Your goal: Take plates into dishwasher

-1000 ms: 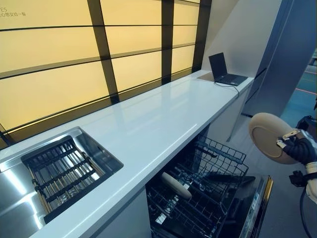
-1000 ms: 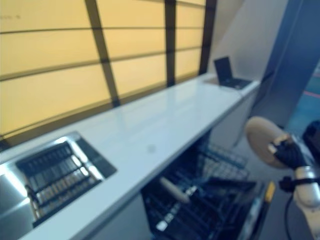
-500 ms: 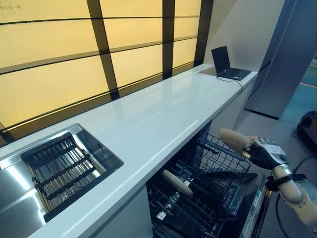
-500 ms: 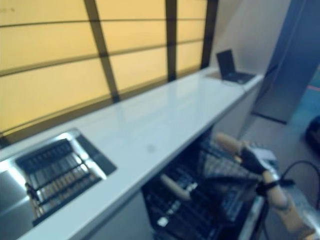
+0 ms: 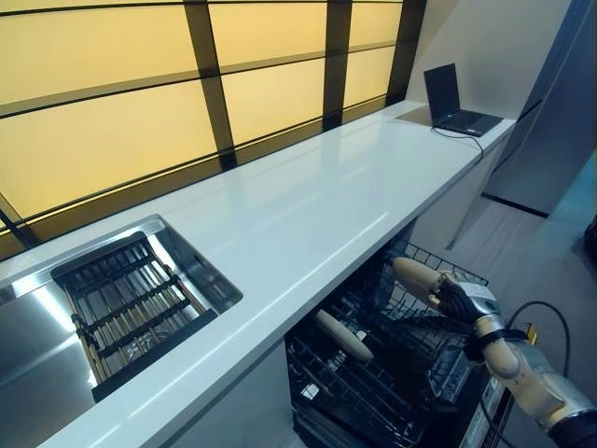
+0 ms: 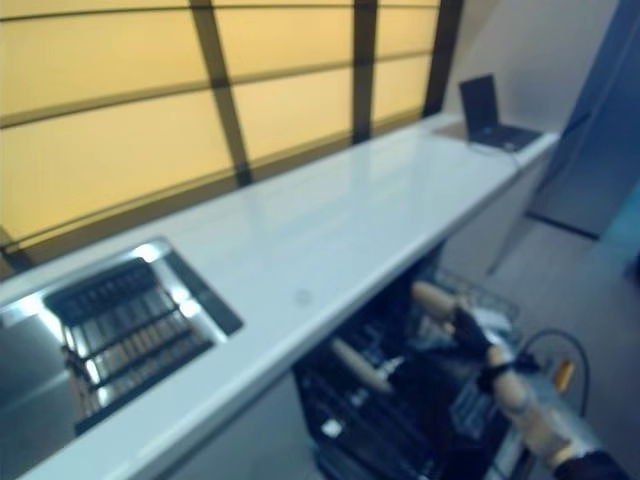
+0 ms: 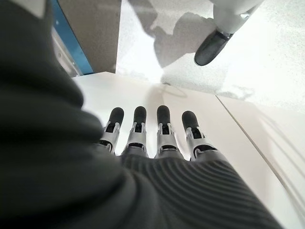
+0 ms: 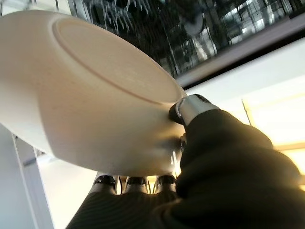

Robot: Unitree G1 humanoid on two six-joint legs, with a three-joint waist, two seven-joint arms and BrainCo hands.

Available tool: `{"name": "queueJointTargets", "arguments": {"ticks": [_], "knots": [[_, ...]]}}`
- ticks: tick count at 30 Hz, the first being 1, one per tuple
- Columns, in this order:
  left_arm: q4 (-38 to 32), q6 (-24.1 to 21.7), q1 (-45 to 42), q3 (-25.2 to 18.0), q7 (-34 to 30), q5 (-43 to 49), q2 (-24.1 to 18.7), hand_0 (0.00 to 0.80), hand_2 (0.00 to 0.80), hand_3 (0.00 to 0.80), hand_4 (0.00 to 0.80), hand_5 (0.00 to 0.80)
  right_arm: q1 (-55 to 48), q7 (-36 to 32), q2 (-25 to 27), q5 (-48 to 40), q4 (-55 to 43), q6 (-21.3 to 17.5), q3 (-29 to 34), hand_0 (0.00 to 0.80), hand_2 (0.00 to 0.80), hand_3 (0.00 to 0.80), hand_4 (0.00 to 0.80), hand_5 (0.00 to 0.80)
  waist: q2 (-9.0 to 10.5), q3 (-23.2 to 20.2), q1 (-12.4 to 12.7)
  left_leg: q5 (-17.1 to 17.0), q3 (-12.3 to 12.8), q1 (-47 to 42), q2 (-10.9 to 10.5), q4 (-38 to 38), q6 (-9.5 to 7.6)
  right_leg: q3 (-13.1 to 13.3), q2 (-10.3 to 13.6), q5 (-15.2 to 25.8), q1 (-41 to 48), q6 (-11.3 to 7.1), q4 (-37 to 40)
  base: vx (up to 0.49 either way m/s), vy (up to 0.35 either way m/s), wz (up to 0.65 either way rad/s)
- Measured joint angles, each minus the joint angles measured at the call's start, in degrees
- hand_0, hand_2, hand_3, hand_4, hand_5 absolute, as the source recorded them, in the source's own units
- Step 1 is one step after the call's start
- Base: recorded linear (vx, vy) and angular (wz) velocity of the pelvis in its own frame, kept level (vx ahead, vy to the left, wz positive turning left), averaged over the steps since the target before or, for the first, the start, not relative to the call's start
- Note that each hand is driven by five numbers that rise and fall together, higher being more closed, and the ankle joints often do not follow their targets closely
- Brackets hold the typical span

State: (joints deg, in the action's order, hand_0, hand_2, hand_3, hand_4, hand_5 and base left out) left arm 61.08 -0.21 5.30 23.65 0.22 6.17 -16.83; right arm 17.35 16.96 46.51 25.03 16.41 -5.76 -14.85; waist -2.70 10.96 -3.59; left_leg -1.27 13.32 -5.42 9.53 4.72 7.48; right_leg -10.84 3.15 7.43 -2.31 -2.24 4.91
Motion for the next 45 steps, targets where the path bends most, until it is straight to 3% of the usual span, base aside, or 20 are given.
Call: {"name": "queueJointTargets", "arguments": {"ticks": [16,27,45], "knots": [[-1.47,1.04,3.66,1.11,-0.38,-0.02,0.0,0.0,0.0,0.0,0.0,0.0,5.37,3.69,-6.28,-6.73,7.47,8.35,-1.84,0.8,0.8,0.8,0.8,0.8,-1.57,2.87,0.36,-0.29,-0.98,1.22,-0.04,0.02,0.14,-0.83,0.12,0.2,-0.89,0.28,-0.04,-0.027,-0.006,0.02],[-1.45,1.04,4.35,1.15,-0.38,-0.03,0.07,0.0,0.0,0.0,0.0,0.0,6.27,6.2,-7.39,-7.73,10.66,9.5,-1.84,0.8,0.8,0.8,0.8,0.8,-2.72,3.83,1.38,-0.3,-1.28,1.41,0.02,0.0,0.15,-1.05,0.11,0.07,-0.91,0.1,-0.04,0.001,0.0,0.01],[-1.49,1.07,5.06,2.02,-0.72,-0.02,-0.02,0.0,0.0,0.0,0.0,0.0,9.25,4.42,-7.6,-6.43,12.05,9.52,-4.5,0.8,0.8,0.8,0.8,0.8,-2.41,4.27,1.46,-0.5,-2.57,2.23,-0.02,-0.17,0.0,-2.1,0.26,0.09,-0.95,0.15,-0.04,0.0,-0.006,0.02]]}}
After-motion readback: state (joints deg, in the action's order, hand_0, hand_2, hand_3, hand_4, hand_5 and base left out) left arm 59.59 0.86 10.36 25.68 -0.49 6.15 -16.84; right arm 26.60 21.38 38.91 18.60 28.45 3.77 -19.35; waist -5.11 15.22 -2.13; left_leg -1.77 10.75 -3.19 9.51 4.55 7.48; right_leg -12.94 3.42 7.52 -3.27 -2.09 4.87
